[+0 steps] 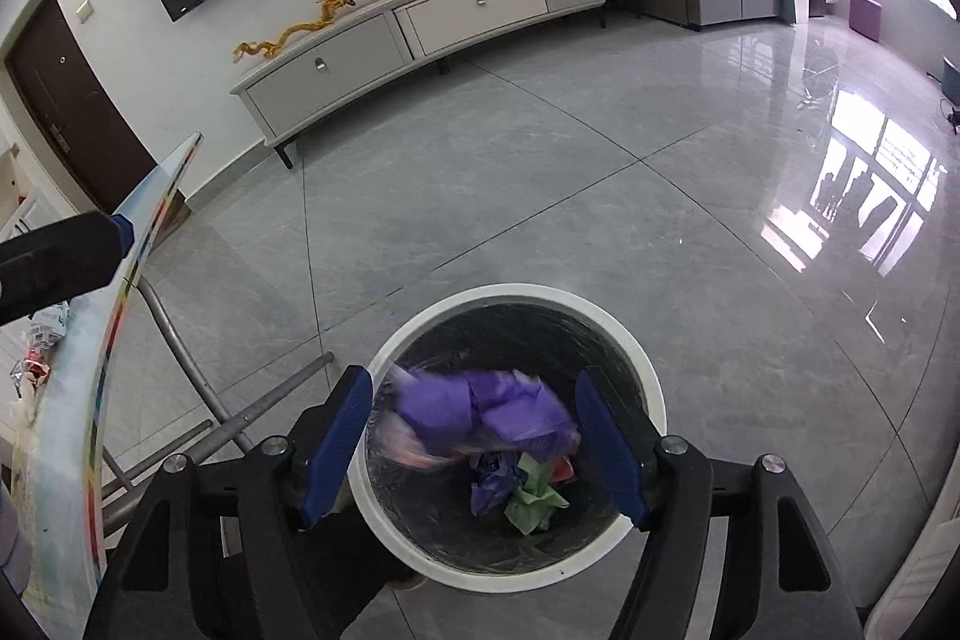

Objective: Collect trash
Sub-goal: 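Carry both held items over the bin and open both grippers, then move both open grippers back toward the table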

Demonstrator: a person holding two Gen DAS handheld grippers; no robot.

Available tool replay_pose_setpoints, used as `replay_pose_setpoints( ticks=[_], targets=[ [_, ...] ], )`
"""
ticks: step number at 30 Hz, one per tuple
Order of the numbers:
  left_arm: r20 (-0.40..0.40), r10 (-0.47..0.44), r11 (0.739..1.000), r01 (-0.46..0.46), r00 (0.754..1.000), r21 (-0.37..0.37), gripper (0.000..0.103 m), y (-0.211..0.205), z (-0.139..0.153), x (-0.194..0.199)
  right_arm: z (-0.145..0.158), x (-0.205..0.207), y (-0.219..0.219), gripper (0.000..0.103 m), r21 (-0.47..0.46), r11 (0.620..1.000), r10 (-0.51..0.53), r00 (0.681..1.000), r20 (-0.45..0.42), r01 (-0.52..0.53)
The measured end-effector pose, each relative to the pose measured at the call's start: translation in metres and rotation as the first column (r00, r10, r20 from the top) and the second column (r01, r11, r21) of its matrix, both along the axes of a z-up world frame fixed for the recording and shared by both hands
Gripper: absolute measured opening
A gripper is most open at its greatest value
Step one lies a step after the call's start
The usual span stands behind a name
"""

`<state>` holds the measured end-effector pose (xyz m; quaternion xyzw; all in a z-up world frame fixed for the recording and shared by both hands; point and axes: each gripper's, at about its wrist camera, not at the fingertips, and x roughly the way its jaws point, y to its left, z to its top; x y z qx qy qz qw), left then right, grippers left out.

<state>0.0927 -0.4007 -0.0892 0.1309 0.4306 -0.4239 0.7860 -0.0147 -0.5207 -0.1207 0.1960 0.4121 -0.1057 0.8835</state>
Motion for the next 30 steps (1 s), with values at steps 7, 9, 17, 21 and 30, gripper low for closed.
replay_pose_setpoints(
  ticks=[7, 9, 17, 21, 30],
  targets=[
    [0.076, 0.052, 0.999, -0.053, 0.996, 0.007, 0.060, 0.027, 0.021, -0.016, 0.015, -0.013, 0.009, 0.073, -0.019, 1.000, -0.010, 1.000, 0.017, 0.010],
    [0.117, 0.071, 0.997, -0.072, 0.991, 0.010, 0.060, 0.041, 0.031, -0.021, 0.025, -0.017, 0.015, 0.074, -0.029, 1.000, -0.002, 0.999, 0.033, 0.003],
    [0.318, 0.210, 0.976, -0.216, 0.925, -0.015, 0.061, 0.119, 0.075, -0.053, 0.070, -0.039, 0.050, 0.078, -0.078, 0.997, 0.037, 0.994, 0.106, -0.029],
    [0.377, 0.303, 0.951, -0.305, 0.875, -0.056, 0.068, 0.164, 0.098, -0.066, 0.097, -0.045, 0.072, 0.078, -0.103, 0.993, 0.079, 0.985, 0.152, -0.064],
    [0.417, 0.426, 0.902, -0.413, 0.803, -0.124, 0.068, 0.247, 0.124, -0.089, 0.161, -0.056, 0.135, 0.078, -0.190, 0.971, 0.192, 0.946, 0.259, -0.145]
  ],
)
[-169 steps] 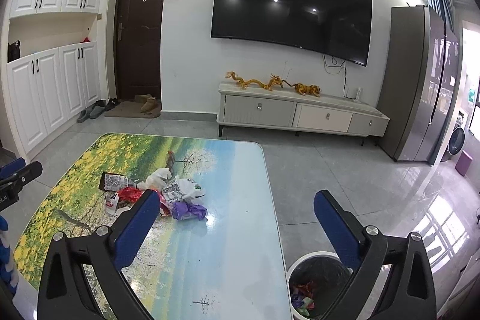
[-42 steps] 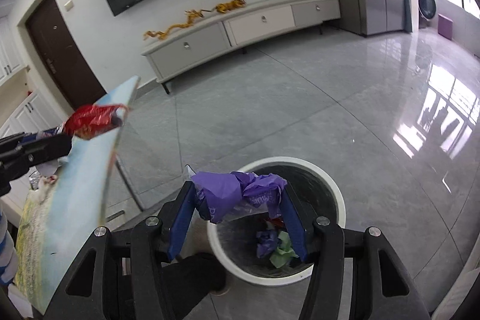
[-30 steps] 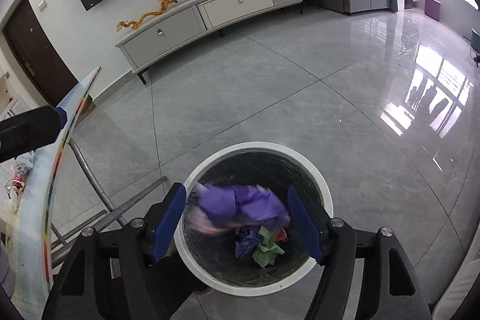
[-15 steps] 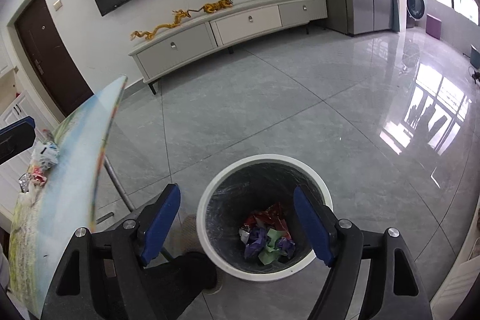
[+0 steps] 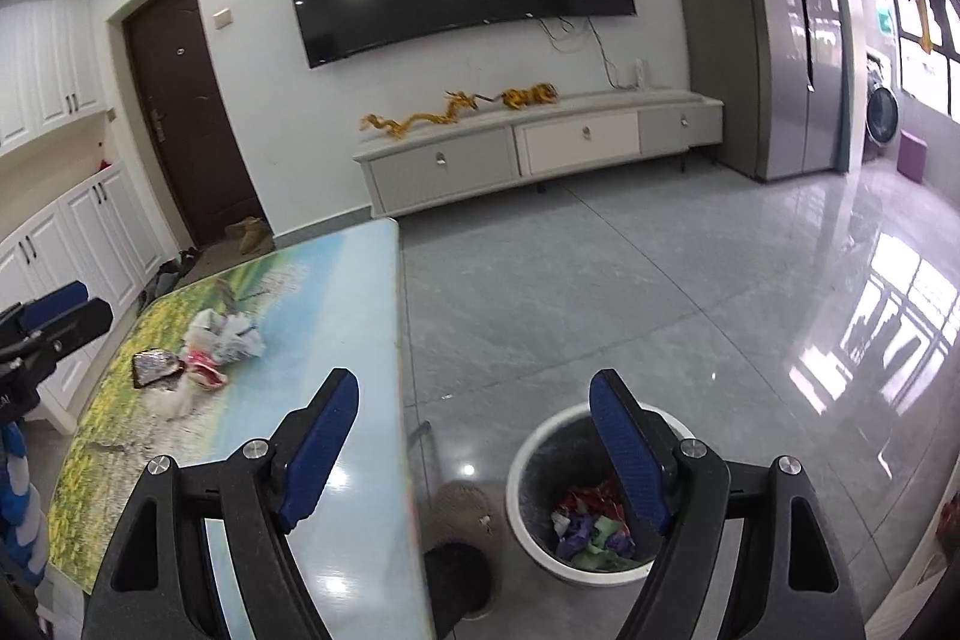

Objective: Collect trash
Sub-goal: 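Move both open grippers back toward the table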

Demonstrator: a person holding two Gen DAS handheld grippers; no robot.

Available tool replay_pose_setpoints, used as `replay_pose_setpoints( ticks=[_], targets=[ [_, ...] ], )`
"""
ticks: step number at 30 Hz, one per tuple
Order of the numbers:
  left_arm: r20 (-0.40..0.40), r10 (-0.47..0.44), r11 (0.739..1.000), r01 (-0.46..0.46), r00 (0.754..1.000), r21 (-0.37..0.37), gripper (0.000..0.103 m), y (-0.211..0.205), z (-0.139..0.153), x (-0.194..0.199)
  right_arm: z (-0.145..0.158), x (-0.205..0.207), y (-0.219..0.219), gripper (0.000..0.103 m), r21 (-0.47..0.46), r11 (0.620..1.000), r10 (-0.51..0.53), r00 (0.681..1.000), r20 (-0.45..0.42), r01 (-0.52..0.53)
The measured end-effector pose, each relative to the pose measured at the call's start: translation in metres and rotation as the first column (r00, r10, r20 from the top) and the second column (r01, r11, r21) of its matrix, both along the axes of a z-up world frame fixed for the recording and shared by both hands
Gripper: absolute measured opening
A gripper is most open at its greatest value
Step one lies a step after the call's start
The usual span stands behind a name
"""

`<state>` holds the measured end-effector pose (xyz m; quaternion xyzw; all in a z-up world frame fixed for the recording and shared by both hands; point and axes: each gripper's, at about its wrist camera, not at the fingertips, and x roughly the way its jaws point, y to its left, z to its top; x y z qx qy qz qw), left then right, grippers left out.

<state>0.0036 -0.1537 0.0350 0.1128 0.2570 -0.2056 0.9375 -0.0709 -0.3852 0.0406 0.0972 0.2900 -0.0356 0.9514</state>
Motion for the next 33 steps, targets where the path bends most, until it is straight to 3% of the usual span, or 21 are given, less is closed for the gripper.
replay_pose_setpoints(
  ticks=[9, 21, 28, 33],
  targets=[
    [0.033, 0.097, 0.991, -0.093, 0.995, -0.093, 0.072, 0.074, 0.012, -0.023, 0.033, -0.003, 0.067, 0.078, -0.084, 0.993, 0.091, 0.996, 0.022, -0.089],
    [0.009, 0.218, 0.963, -0.214, 0.976, -0.164, 0.073, 0.154, 0.004, -0.053, 0.065, -0.033, 0.126, 0.078, -0.156, 0.972, 0.192, 0.978, 0.083, -0.177],
    [-0.030, 0.300, 0.942, -0.301, 0.954, -0.151, 0.078, 0.208, -0.011, -0.064, 0.059, -0.034, 0.139, 0.079, -0.124, 0.959, 0.264, 0.961, 0.084, -0.253],
    [-0.071, 0.329, 0.932, -0.336, 0.942, -0.134, 0.079, 0.234, -0.026, -0.039, 0.047, -0.013, 0.139, 0.079, -0.117, 0.954, 0.281, 0.959, 0.038, -0.275]
  ],
)
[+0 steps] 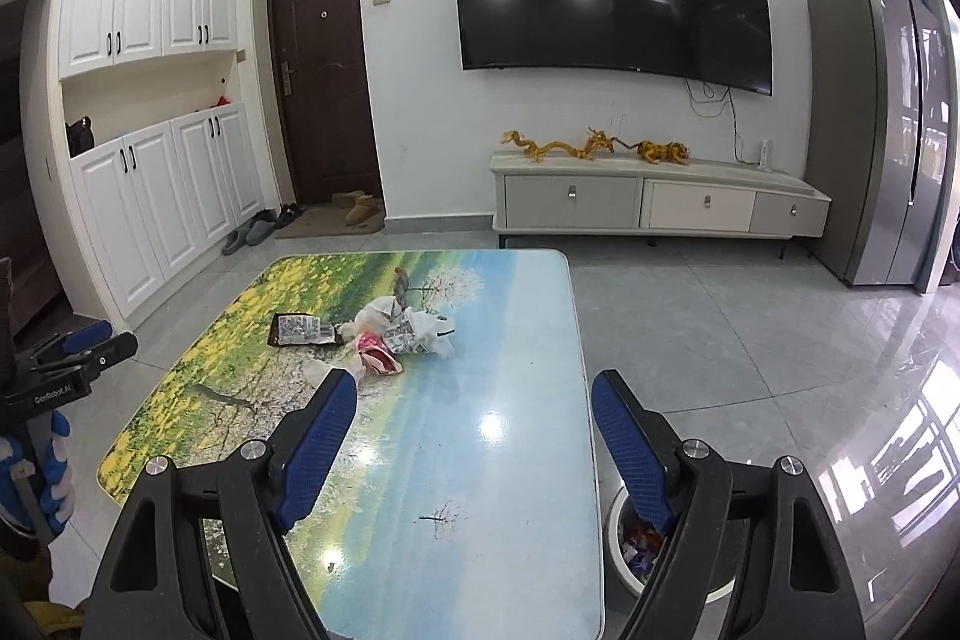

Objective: Collect trash
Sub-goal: 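Move both open grippers back toward the table, then grasp the brown snack wrapper with the left gripper while the right grasps the white printed bag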

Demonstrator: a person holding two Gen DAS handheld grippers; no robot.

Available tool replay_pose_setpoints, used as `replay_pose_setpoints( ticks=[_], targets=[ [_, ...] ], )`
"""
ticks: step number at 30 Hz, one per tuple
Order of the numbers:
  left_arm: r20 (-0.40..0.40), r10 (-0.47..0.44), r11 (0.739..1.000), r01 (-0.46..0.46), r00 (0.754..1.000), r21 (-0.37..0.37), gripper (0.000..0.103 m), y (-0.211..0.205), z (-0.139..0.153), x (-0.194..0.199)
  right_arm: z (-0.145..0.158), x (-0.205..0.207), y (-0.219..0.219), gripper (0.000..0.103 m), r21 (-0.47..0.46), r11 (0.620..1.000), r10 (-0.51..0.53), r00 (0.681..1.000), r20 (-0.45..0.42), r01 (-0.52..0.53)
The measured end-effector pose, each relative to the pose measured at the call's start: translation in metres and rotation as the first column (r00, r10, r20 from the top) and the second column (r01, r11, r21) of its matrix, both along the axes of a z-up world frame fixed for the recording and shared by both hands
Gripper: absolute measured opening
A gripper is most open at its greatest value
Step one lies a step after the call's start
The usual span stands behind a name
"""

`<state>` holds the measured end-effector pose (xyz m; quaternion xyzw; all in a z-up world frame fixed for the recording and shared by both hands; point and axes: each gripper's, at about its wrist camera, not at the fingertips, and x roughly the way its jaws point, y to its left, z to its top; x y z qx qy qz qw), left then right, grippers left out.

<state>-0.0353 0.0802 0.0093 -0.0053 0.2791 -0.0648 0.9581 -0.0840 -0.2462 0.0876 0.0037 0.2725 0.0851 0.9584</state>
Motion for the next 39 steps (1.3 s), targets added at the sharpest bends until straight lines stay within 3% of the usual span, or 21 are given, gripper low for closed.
replay_pose_setpoints(
  ticks=[6, 13, 18, 22, 27, 29, 30, 32, 33, 34, 39],
  targets=[
    [-0.094, -0.029, 0.999, 0.031, 0.995, 0.026, 0.079, 0.013, -0.032, 0.057, -0.028, 0.057, 0.002, 0.079, 0.039, 0.999, 0.012, 0.996, -0.086, -0.009],
    [-0.157, -0.150, 0.988, 0.153, 0.976, 0.008, 0.079, 0.015, -0.059, 0.140, -0.067, 0.134, 0.025, 0.079, 0.064, 0.996, 0.080, 0.980, -0.181, -0.069],
    [-0.195, -0.257, 0.962, 0.270, 0.947, 0.046, 0.079, -0.002, -0.076, 0.198, -0.092, 0.187, 0.042, 0.079, 0.091, 0.989, 0.130, 0.965, -0.226, -0.112],
    [-0.233, -0.351, 0.926, 0.373, 0.907, 0.061, 0.079, -0.015, -0.088, 0.235, -0.107, 0.221, 0.053, 0.079, 0.118, 0.984, 0.159, 0.957, -0.245, -0.133],
    [-0.282, -0.377, 0.910, 0.410, 0.882, 0.066, 0.079, -0.019, -0.111, 0.252, -0.129, 0.256, 0.059, 0.079, 0.164, 0.978, 0.170, 0.946, -0.276, -0.128],
    [-0.293, -0.383, 0.909, 0.414, 0.876, 0.048, 0.078, -0.019, -0.117, 0.250, -0.138, 0.263, 0.059, 0.070, 0.181, 0.977, 0.168, 0.939, -0.299, -0.117],
    [-0.297, -0.382, 0.910, 0.412, 0.875, 0.043, 0.074, -0.018, -0.120, 0.249, -0.144, 0.264, 0.058, 0.060, 0.190, 0.975, 0.171, 0.935, -0.312, -0.114],
    [-0.316, -0.376, 0.913, 0.407, 0.871, 0.036, 0.056, -0.017, -0.125, 0.244, -0.149, 0.265, 0.057, 0.043, 0.206, 0.972, 0.176, 0.930, -0.322, -0.112],
    [-0.324, -0.372, 0.915, 0.402, 0.870, 0.027, 0.040, -0.016, -0.126, 0.242, -0.151, 0.263, 0.056, 0.032, 0.209, 0.972, 0.175, 0.929, -0.326, -0.109],
    [-0.335, -0.366, 0.919, 0.394, 0.868, 0.019, 0.031, -0.015, -0.127, 0.240, -0.151, 0.260, 0.055, 0.026, 0.208, 0.972, 0.170, 0.930, -0.326, -0.105],
    [-0.331, -0.335, 0.929, 0.368, 0.882, 0.040, 0.024, -0.016, -0.123, 0.221, -0.142, 0.241, 0.048, 0.018, 0.209, 0.973, 0.159, 0.938, -0.307, -0.097]
  ],
)
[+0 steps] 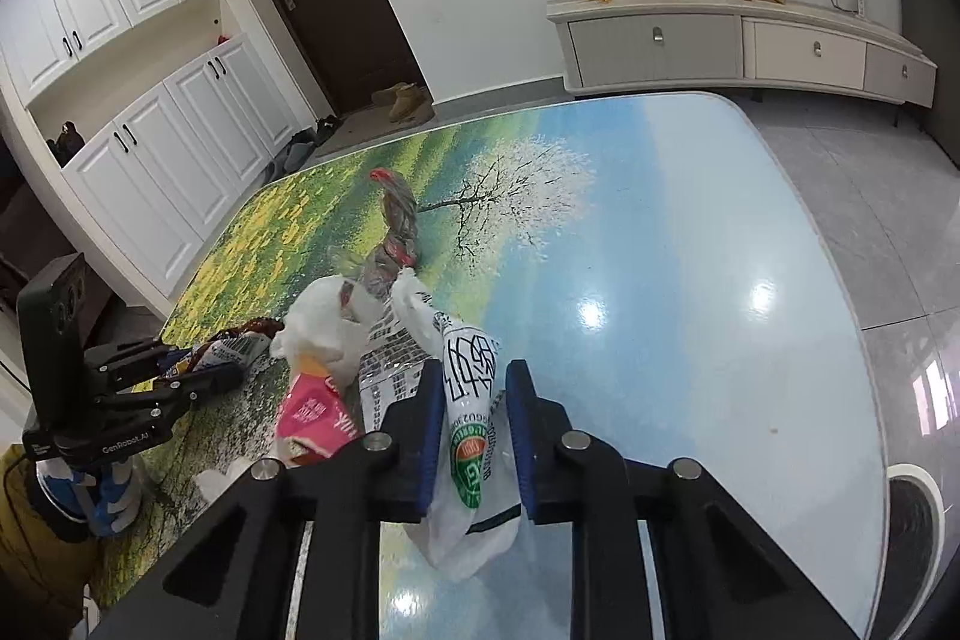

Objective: Collect trash
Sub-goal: 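Grasp the brown snack wrapper with the left gripper while the right grasps the white printed bag, then carry both held items over the bin and open both grippers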

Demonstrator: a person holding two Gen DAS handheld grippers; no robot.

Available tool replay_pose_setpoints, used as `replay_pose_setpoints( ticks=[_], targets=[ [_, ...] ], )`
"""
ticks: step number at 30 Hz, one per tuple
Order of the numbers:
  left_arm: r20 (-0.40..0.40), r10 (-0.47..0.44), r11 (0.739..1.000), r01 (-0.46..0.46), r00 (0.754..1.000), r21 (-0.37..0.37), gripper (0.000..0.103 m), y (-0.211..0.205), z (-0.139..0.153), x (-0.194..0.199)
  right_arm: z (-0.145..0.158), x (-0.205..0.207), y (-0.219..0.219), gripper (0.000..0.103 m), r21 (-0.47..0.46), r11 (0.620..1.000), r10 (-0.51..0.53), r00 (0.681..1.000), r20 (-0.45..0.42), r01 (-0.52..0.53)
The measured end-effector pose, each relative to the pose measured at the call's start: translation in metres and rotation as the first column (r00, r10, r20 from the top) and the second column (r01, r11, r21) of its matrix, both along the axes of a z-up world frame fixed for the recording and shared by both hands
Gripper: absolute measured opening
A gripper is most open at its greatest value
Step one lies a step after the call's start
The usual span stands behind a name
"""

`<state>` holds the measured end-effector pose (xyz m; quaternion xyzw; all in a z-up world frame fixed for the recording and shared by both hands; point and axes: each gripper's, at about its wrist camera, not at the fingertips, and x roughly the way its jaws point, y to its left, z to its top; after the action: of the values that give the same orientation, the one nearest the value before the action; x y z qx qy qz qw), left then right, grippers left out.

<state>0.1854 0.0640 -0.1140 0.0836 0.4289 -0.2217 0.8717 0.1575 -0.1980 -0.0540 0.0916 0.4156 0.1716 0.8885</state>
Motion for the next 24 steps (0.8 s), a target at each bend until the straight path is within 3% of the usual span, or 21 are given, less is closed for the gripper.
replay_pose_setpoints(
  ticks=[5, 14, 24],
  targets=[
    [0.044, 0.041, 0.999, -0.040, 0.998, -0.013, 0.023, 0.004, 0.021, -0.035, 0.022, -0.029, -0.008, 0.014, 0.003, 1.000, -0.019, 0.999, 0.042, 0.019],
    [0.174, 0.066, 0.998, -0.064, 0.983, -0.017, 0.023, -0.001, 0.096, -0.101, 0.081, -0.109, -0.037, 0.014, 0.039, 0.997, -0.071, 0.981, 0.178, 0.065],
    [0.248, 0.017, 0.999, -0.006, 0.969, -0.045, 0.023, -0.063, 0.144, -0.148, 0.103, -0.185, -0.113, 0.014, 0.072, 0.979, -0.204, 0.944, 0.258, 0.192]
  ],
)
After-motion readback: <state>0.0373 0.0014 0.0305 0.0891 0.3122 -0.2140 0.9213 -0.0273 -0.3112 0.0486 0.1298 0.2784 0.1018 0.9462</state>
